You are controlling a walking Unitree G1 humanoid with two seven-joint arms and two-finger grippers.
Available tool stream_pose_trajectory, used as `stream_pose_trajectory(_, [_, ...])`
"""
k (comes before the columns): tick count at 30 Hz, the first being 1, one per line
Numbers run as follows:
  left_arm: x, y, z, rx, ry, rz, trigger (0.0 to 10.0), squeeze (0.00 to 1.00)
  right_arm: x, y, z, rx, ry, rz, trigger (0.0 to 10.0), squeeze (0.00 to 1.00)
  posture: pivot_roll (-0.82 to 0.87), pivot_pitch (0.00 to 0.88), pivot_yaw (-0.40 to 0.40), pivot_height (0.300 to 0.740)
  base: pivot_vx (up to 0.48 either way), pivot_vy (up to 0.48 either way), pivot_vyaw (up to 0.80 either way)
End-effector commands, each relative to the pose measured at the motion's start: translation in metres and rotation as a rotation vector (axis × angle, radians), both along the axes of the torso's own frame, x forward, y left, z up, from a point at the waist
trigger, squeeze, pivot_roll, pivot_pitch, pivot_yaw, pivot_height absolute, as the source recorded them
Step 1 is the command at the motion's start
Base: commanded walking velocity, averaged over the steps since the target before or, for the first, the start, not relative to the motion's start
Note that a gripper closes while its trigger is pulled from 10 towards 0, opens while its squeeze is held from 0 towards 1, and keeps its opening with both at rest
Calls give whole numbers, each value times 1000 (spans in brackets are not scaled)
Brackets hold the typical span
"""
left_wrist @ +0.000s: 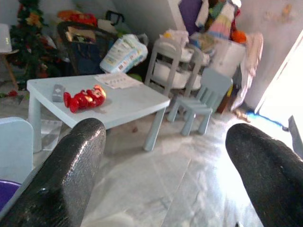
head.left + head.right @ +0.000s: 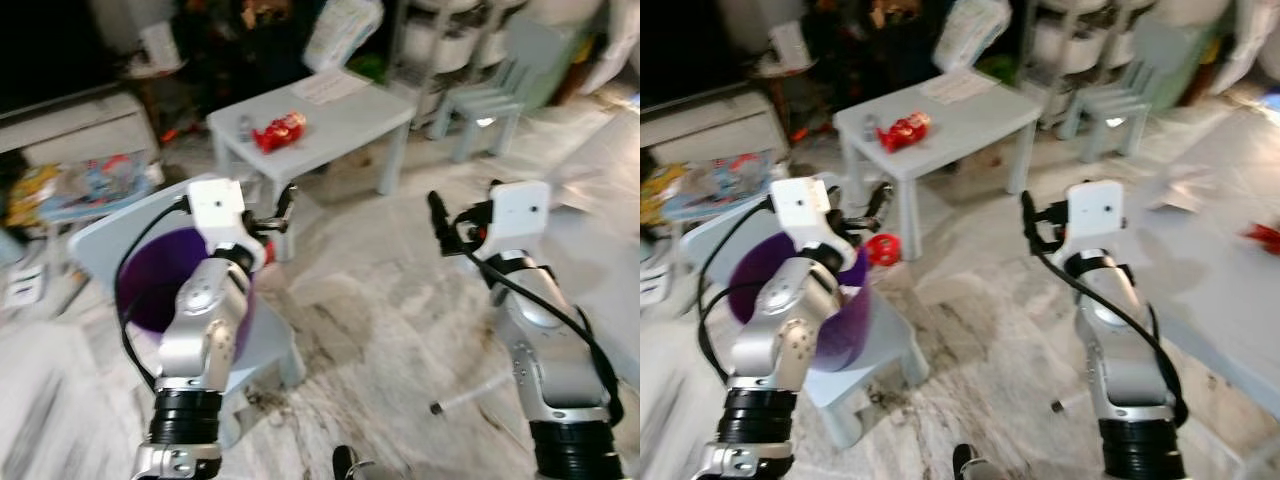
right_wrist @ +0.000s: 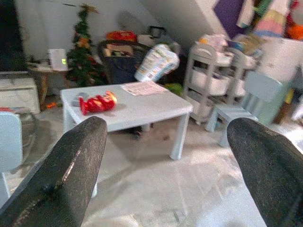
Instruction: Picking trash to rubbish bin
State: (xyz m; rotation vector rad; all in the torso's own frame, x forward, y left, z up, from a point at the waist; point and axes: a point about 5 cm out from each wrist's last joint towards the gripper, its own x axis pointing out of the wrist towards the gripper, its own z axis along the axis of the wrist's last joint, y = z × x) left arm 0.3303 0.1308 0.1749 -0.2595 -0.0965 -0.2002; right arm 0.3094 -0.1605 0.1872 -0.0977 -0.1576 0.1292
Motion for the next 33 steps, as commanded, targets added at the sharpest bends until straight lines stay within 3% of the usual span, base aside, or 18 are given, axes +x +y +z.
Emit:
stream_pose_trajectory(1, [0,-4,1,-6,1,-7,10000,0,0,-3,3,-4,-11,-11,10000,0,-60,78,23,740,0,0,-800])
stream_pose_trajectory(19, [1,-4,1,-15,7,1,10000,0,0,-4,4,0,-12,-11,10000,0,-62,79,20,740,0,0,-800])
stream_pose_trajectory(33, [3,0,1,-26,11,13,10000,0,-1,-3,5,-4,-17,-8,10000,0,-60,78,22,740,18,0,0])
